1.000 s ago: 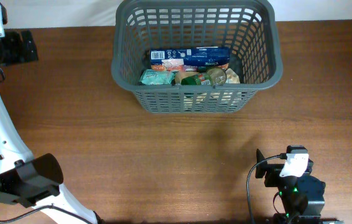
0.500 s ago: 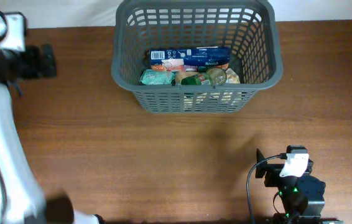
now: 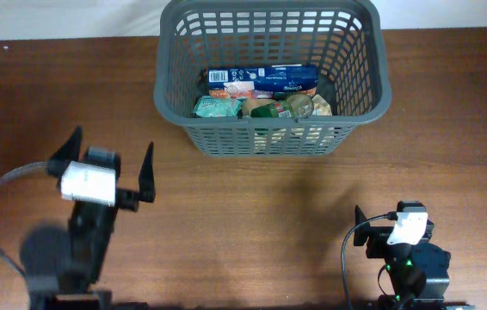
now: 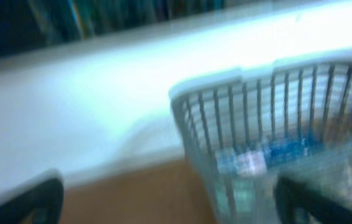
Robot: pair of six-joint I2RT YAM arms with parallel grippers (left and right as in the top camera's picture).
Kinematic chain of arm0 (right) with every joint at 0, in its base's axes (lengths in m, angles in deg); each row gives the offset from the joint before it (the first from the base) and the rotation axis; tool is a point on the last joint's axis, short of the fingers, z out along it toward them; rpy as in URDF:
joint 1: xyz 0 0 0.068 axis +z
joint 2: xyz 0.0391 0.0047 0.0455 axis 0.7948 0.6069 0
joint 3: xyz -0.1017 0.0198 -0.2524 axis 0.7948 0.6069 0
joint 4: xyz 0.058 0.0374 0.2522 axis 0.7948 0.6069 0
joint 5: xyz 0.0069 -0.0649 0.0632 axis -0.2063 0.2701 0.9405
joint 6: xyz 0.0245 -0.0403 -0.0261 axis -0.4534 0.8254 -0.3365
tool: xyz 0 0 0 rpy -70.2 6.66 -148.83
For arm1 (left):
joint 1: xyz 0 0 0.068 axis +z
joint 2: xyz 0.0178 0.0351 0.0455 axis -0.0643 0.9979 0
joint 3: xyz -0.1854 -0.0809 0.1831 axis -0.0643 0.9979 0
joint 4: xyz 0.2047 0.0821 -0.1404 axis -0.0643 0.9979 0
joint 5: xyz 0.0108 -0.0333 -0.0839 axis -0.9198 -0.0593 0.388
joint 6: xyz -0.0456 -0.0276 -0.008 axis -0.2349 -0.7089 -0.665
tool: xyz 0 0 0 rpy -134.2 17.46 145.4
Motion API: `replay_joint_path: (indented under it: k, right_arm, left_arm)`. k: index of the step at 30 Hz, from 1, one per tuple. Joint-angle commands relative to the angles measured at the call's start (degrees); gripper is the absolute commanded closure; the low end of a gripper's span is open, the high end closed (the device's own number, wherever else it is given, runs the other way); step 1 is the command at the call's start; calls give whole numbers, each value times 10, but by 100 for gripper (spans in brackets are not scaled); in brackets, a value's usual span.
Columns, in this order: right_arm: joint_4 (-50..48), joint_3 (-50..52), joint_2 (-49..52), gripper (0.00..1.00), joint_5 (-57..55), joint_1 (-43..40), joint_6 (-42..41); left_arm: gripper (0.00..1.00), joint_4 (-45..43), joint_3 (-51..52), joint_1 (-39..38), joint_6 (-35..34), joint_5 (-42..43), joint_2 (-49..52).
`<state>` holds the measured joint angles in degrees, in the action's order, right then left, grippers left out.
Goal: Pack container
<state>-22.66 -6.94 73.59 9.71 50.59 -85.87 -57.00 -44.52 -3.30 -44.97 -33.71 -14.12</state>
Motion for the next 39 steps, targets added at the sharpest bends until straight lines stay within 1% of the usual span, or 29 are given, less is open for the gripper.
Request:
replay_joint_path:
  k: [1,3,7,12,20,26,28,30,39]
  right_arm:
    - [0,4,-5,1,3,0,-4]
    - [0,4,-4,1,3,0,-4]
    - [0,4,-4,1,3,0,-4]
    - [0,4,-5,1,3,0,-4]
    - [0,4,-4,1,3,0,-4]
    - [0,4,-4,1,3,0,-4]
    - [0,4,-4,1,3,0,-4]
    - [0,4,-4,1,3,0,-4]
    - [0,4,-4,1,3,0,-4]
  left_arm:
    - [1,-105,122,-4,-1,-4,-86]
    - [1,-153,177,-4,-1,-9,-121]
    - [1,-188,261,-4,-1,-9,-184]
    - [1,-194,328,-4,-1,-9,-235]
    - [1,-190,402,-4,-1,-9,-296]
    - [1,-141,403,-3,-1,-9,-295]
    - [1,-102,403,-3,-1,-9,-295]
    - [1,-39,403,-3,-1,-10,-295]
    - [1,-45,403,-3,-1,-11,-292]
